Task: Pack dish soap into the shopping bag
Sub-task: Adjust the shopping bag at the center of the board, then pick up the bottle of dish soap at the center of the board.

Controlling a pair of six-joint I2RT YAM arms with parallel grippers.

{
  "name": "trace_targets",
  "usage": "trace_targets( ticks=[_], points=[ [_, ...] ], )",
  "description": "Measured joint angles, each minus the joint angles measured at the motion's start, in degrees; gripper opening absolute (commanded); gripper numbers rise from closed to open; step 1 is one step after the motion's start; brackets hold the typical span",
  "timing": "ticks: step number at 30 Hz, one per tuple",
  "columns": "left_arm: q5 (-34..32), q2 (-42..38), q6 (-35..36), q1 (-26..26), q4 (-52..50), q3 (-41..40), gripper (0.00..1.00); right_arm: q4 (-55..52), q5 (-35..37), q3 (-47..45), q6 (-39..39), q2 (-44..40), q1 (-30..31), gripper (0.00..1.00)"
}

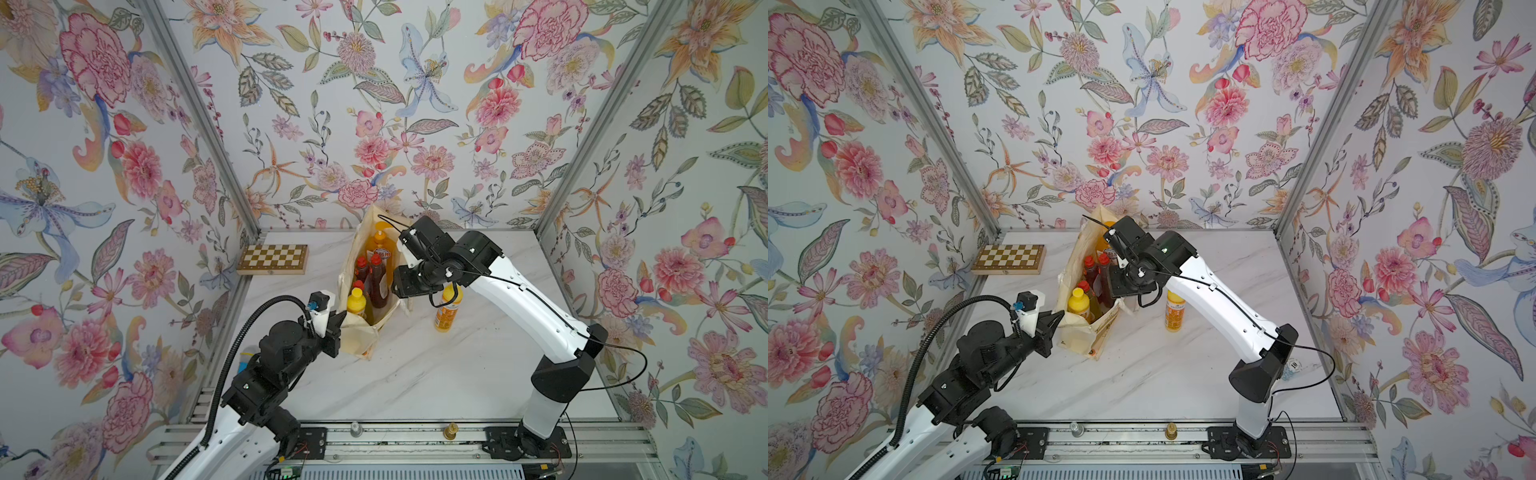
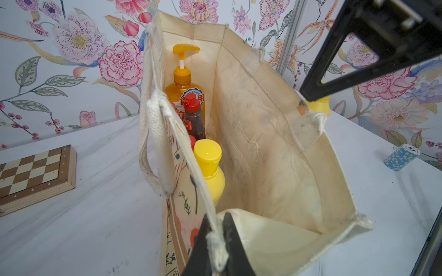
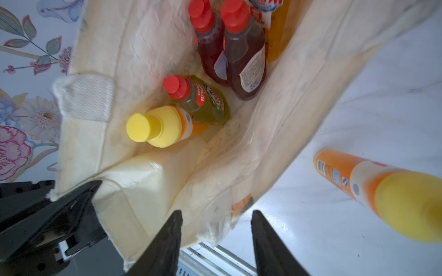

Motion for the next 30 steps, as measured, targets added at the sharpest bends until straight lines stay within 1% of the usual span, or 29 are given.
trace_targets(
  ticks=[1,4,6,8,13,16,19,22,30],
  points=[
    [0.1,0.0,0.2,0.0,0.0,0.0,0.00,0.0,0.4,1.0,0.3,-0.3,-0.2,0.58],
    [0.2,0.2,0.5,0.0,0.0,0.0,0.00,0.0,2.1,1.9,0.9,-2.2,-1.1,0.60],
    [0.2,0.2,0.7,0.0,0.0,0.0,0.00,0.0,3.7,0.9,1.8,-4.6,-2.3,0.65],
    [0.1,0.0,0.8,0.0,0.0,0.0,0.00,0.0,5.6,-2.5,3.1,-8.6,-3.9,0.68],
    [-0.5,-1.2,0.8,0.0,-1.3,0.0,0.00,-0.6,10.9,-15.8,7.4,-20.9,-8.3,0.84],
    [-1.1,-1.3,0.8,0.0,-1.6,0.0,0.00,-1.5,12.5,-22.1,9.0,-24.6,-9.2,0.91],
    [-1.6,-1.3,0.8,0.0,-1.6,0.0,0.00,-2.0,13.4,-24.8,9.4,-24.2,-9.4,0.96],
    [-1.6,-1.2,0.8,0.0,-1.7,0.1,0.00,-1.7,14.4,-25.3,9.0,-21.2,-9.4,0.97],
    [-2.1,-0.9,0.8,0.0,-2.4,0.7,0.00,2.6,16.3,-27.2,6.3,-13.7,-9.6,0.90]
  ],
)
